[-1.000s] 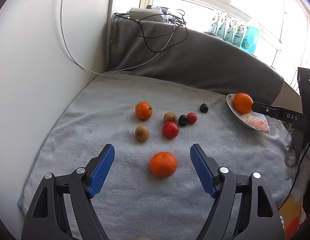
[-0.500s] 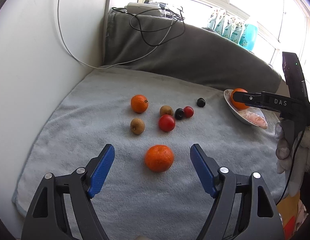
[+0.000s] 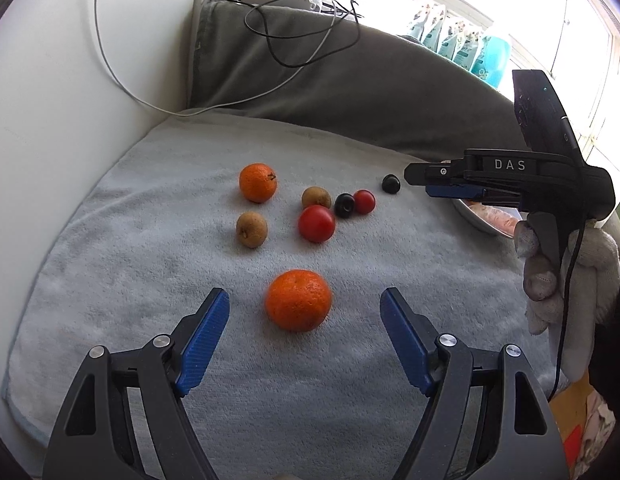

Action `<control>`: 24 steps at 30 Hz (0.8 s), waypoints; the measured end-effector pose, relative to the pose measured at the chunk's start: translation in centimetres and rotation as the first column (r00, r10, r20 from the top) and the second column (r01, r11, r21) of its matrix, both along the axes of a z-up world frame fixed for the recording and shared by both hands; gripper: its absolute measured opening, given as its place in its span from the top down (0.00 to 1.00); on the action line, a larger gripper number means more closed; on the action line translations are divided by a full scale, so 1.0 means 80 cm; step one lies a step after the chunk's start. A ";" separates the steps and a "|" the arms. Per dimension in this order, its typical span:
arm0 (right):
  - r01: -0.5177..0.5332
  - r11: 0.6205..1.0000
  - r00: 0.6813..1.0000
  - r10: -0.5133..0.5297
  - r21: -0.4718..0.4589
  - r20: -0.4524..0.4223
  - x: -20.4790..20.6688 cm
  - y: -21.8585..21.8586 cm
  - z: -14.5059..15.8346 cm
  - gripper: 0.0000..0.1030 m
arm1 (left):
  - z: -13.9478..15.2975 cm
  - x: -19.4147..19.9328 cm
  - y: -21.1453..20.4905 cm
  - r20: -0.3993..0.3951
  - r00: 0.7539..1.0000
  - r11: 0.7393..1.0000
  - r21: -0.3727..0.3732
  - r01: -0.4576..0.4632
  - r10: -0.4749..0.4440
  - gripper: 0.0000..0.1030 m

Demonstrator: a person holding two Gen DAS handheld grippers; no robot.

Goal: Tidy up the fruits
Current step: 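Move the right tool toward the red cherry tomato, then close the right tool on the red cherry tomato while the left tool closes on the mandarin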

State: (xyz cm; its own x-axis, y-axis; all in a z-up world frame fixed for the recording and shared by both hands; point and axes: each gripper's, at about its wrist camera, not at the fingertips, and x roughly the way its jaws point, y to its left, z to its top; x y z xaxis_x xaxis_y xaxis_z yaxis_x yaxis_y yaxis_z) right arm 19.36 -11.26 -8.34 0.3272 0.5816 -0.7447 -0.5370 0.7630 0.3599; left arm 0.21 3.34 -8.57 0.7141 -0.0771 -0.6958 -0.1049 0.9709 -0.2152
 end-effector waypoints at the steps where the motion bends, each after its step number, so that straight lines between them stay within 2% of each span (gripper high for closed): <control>1: 0.004 1.000 1.000 -0.004 0.011 -0.024 0.005 0.001 -0.004 0.53 | -0.002 0.001 0.000 -0.003 1.000 1.000 -0.001 0.002 -0.002 0.25; 10: 0.058 0.995 0.986 -0.045 0.081 -0.163 0.035 0.011 -0.035 0.60 | -0.012 0.008 -0.001 -0.020 1.000 1.000 -0.012 0.011 -0.012 0.26; 17: 0.053 0.995 0.984 -0.039 0.081 -0.176 0.039 0.024 -0.041 0.61 | -0.021 0.014 0.004 -0.034 0.999 1.000 -0.019 0.009 -0.010 0.28; 19: 0.052 0.996 0.984 -0.038 0.073 -0.175 0.040 0.028 -0.043 0.64 | -0.022 0.015 0.004 -0.038 0.999 1.000 -0.021 0.010 -0.010 0.28; 21: 0.052 0.996 0.983 -0.039 0.067 -0.178 0.041 0.030 -0.045 0.70 | -0.023 0.014 0.005 -0.039 0.999 1.000 -0.022 0.011 -0.012 0.28; 24: 0.052 0.997 0.983 -0.040 0.061 -0.180 0.042 0.033 -0.047 0.70 | -0.024 0.014 0.005 -0.041 0.999 1.000 -0.021 0.013 -0.014 0.29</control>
